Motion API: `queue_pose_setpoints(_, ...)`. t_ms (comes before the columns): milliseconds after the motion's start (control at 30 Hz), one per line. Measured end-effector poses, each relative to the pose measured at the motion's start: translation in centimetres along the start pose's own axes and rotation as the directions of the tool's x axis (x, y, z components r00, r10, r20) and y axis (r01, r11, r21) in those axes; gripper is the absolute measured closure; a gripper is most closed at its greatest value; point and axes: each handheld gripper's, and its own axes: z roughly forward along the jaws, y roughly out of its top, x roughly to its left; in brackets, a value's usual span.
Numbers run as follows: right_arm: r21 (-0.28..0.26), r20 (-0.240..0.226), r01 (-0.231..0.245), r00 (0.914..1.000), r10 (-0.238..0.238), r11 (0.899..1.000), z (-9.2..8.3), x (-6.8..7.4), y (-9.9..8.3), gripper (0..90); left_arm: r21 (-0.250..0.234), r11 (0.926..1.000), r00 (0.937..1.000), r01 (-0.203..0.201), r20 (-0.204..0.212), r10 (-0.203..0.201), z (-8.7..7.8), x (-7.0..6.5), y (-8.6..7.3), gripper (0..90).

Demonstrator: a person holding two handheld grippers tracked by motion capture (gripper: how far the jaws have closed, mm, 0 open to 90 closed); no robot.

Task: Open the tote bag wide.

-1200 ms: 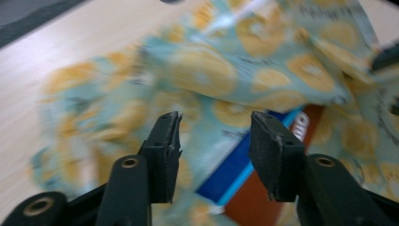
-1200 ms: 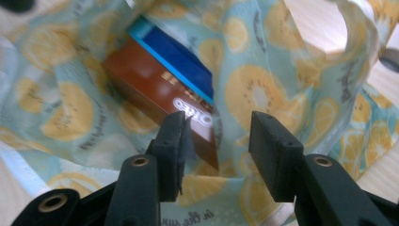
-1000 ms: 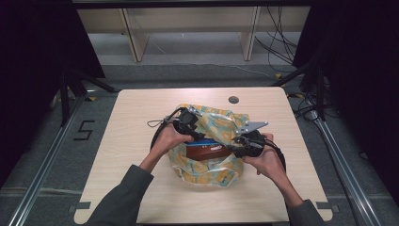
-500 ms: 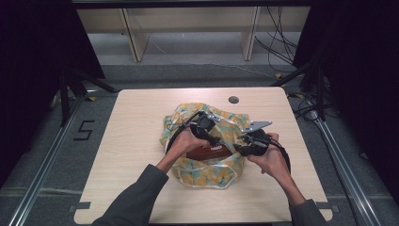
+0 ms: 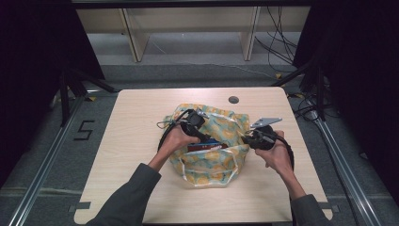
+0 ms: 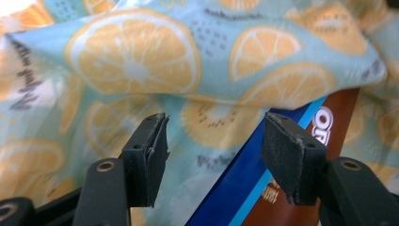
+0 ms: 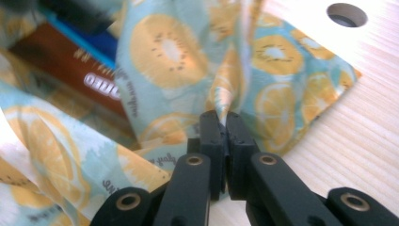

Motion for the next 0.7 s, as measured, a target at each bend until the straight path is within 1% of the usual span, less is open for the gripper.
queue_pose_setpoints(33, 0.009, -0.004, -0.009, 0.9999, 0.009, 1.000, -0.3, -0.5, -0.1, 88.9, -0.011, 0.9999, 0.9999, 0.012, -0.008, -0.013, -0.2, 0.2, 0.0, 40.2)
queue_pose_setpoints(67, -0.002, -0.008, -0.012, 0.9999, 0.012, 1.000, -0.4, -0.9, -0.2, 89.0, -0.032, 0.9993, 0.9996, 0.021, -0.019, -0.021, -0.6, 0.4, 0.0, 39.9)
queue_pose_setpoints(100, -0.001, -0.008, -0.015, 0.9999, 0.015, 1.000, -0.5, -1.2, -0.3, 88.9, -0.047, 0.9986, 0.9991, 0.023, -0.035, -0.025, -1.1, 0.6, -0.1, 39.8)
queue_pose_setpoints(133, -0.005, -0.004, -0.020, 0.9998, 0.020, 1.000, -0.5, -1.3, -0.4, 88.9, -0.049, 0.9986, 0.9984, 0.020, -0.052, -0.023, -1.7, 0.9, -0.1, 40.1)
queue_pose_setpoints(167, -0.019, 0.001, -0.029, 0.9996, 0.029, 0.999, -0.5, -1.3, -0.4, 88.9, -0.060, 0.9980, 0.9958, 0.021, -0.088, -0.026, -2.3, 1.2, -0.1, 40.3)
queue_pose_setpoints(200, -0.006, -0.007, -0.011, 0.9999, 0.011, 1.000, -0.5, -1.4, -0.4, 88.8, -0.081, 0.9962, 0.9920, 0.032, -0.119, -0.042, -2.8, 1.5, -0.2, 40.6)
queue_pose_setpoints(233, -0.005, -0.008, -0.010, 0.9999, 0.010, 1.000, -0.4, -1.4, -0.4, 88.8, -0.085, 0.9960, 0.9905, 0.029, -0.131, -0.040, -3.4, 1.9, -0.3, 41.5)
queue_pose_setpoints(267, 0.008, -0.004, -0.029, 0.9996, 0.029, 1.000, -0.5, -1.3, -0.4, 88.6, -0.093, 0.9950, 0.9920, 0.037, -0.117, -0.048, -3.6, 2.1, -0.4, 42.8)
queue_pose_setpoints(300, 0.007, 0.000, -0.025, 0.9997, 0.025, 1.000, -0.4, -1.3, -0.4, 88.6, -0.082, 0.9961, 0.9944, 0.033, -0.097, -0.041, -3.7, 2.3, -0.5, 43.1)
queue_pose_setpoints(333, 0.015, -0.003, -0.049, 0.9988, 0.049, 0.999, -0.4, -1.1, -0.3, 88.5, -0.072, 0.9973, 0.9962, 0.017, -0.084, -0.023, -3.7, 2.4, -0.6, 43.0)
queue_pose_setpoints(367, 0.019, -0.003, -0.054, 0.9986, 0.054, 0.998, -0.4, -1.1, -0.3, 88.5, -0.063, 0.9980, 0.9981, 0.002, -0.062, -0.006, -3.6, 2.4, -0.7, 43.0)
queue_pose_setpoints(400, 0.014, 0.005, -0.031, 0.9995, 0.031, 0.999, -0.2, -1.3, -0.4, 88.4, -0.063, 0.9980, 0.9996, -0.011, -0.028, 0.009, -3.3, 2.2, -0.7, 43.8)
queue_pose_setpoints(433, 0.021, 0.005, -0.044, 0.9990, 0.044, 0.999, -0.1, -1.3, -0.4, 88.4, -0.054, 0.9985, 0.9999, -0.014, -0.004, 0.014, -3.0, 1.9, -0.7, 44.7)
queue_pose_setpoints(467, 0.014, 0.007, -0.043, 0.9990, 0.043, 0.999, 0.0, -1.3, -0.5, 88.3, -0.033, 0.9988, 0.9993, -0.036, 0.011, 0.037, -2.5, 1.5, -0.6, 45.4)
queue_pose_setpoints(500, 0.021, 0.004, -0.058, 0.9983, 0.058, 0.998, -0.1, -1.3, -0.4, 88.3, -0.014, 0.9978, 0.9977, -0.064, 0.020, 0.065, -2.0, 1.1, -0.4, 45.5)
queue_pose_setpoints(533, 0.021, 0.000, -0.057, 0.9984, 0.057, 0.998, -0.1, -1.3, -0.4, 88.2, 0.000, 0.9972, 0.9968, -0.075, 0.029, 0.075, -1.5, 0.8, -0.3, 45.9)
queue_pose_setpoints(600, 0.019, -0.001, -0.056, 0.9984, 0.056, 0.998, -0.1, -1.3, -0.4, 88.1, 0.028, 0.9949, 0.9949, -0.097, 0.031, 0.096, -0.5, 0.3, -0.1, 45.9)
queue_pose_setpoints(667, 0.015, -0.002, -0.036, 0.9993, 0.036, 0.999, -0.1, -1.4, -0.4, 87.9, 0.039, 0.9928, 0.9933, -0.113, 0.028, 0.112, 0.4, 0.0, 0.1, 44.8)
queue_pose_setpoints(700, 0.002, 0.002, -0.026, 0.9997, 0.026, 1.000, -0.1, -1.5, -0.4, 87.8, 0.039, 0.9920, 0.9926, -0.120, 0.024, 0.119, 0.7, -0.1, 0.1, 44.8)
